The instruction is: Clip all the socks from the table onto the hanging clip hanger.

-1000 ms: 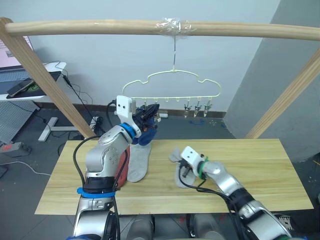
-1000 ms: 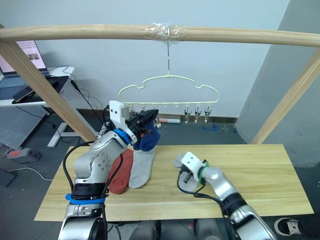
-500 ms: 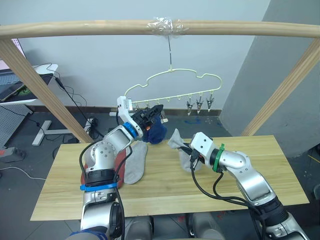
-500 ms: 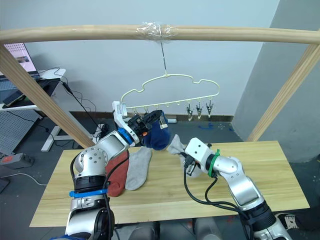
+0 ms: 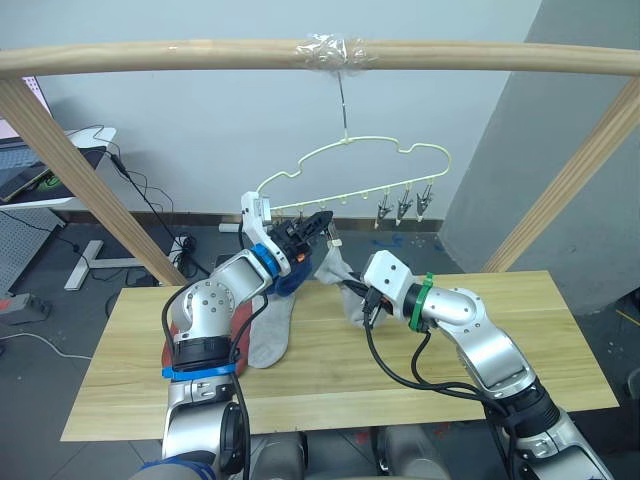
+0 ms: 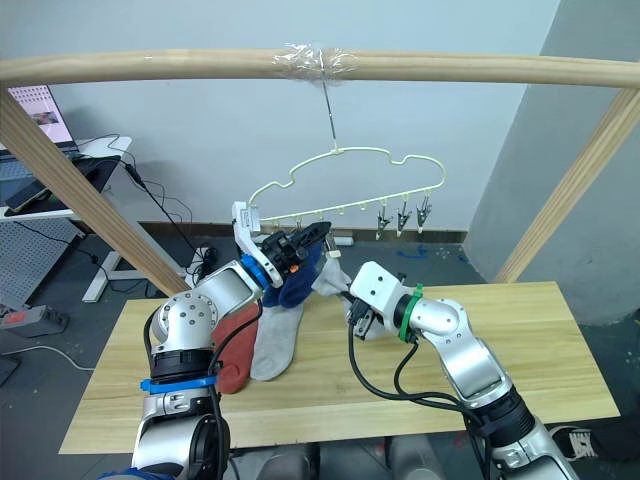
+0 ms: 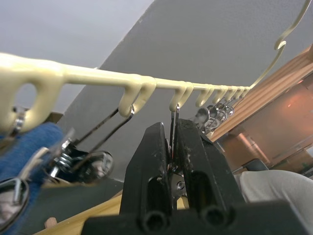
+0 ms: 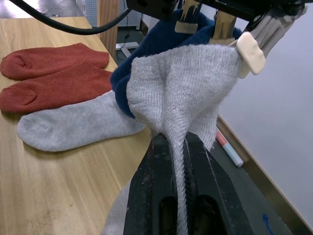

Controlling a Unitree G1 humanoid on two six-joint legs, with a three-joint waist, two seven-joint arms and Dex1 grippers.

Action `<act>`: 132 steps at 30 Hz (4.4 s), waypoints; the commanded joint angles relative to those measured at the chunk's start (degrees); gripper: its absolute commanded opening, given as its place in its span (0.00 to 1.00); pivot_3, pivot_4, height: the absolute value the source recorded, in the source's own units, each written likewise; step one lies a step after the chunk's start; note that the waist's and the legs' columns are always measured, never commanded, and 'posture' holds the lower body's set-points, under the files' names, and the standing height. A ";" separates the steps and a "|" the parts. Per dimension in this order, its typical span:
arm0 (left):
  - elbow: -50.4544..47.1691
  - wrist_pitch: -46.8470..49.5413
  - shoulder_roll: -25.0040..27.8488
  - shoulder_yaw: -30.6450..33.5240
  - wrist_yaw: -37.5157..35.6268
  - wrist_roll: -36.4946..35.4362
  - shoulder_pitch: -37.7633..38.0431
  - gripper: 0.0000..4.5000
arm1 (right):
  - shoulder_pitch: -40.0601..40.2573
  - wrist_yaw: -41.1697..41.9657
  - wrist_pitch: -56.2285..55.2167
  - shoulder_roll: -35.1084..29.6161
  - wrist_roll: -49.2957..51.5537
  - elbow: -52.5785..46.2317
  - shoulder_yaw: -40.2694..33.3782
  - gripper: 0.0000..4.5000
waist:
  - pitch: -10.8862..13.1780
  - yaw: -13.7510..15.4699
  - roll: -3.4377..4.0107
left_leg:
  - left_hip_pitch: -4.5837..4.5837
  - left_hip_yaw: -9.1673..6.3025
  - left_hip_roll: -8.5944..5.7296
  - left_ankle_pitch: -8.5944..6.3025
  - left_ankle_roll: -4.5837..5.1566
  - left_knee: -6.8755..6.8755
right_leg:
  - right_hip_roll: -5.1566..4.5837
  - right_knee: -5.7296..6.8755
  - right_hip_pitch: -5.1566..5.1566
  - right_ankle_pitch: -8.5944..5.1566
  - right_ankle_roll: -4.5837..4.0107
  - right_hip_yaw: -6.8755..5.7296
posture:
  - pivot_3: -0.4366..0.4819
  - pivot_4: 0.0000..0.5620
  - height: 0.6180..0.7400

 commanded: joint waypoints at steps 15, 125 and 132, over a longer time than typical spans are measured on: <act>-2.88 -0.62 0.96 -2.14 -1.52 0.67 2.15 0.00 | -3.50 -2.73 -1.88 0.26 -1.75 2.02 -0.38 0.00 | 0.00 0.02 0.00 | 0.00 -0.01 0.00 0.00 0.00 -0.01 | 0.00 -0.01 -0.01 0.00 0.00 -0.01 | 0.36 0.26 1.00; -40.00 -29.31 20.58 -10.97 -14.62 18.39 33.40 1.00 | -16.52 -29.48 -5.56 19.22 14.47 21.26 -23.73 0.43 | -1.35 3.29 0.16 | 0.03 0.03 0.02 0.04 -0.03 -0.13 | -0.02 0.15 -0.09 0.14 -0.42 0.00 | 0.53 0.13 1.00; -40.22 -28.96 20.44 -11.19 -14.58 18.38 33.18 1.00 | -16.78 -29.20 -5.76 19.09 14.35 22.30 -23.68 0.43 | -1.48 3.27 0.17 | 0.05 0.03 0.02 0.04 -0.02 -0.13 | -0.01 0.17 -0.08 0.14 -0.42 0.00 | 0.53 0.14 1.00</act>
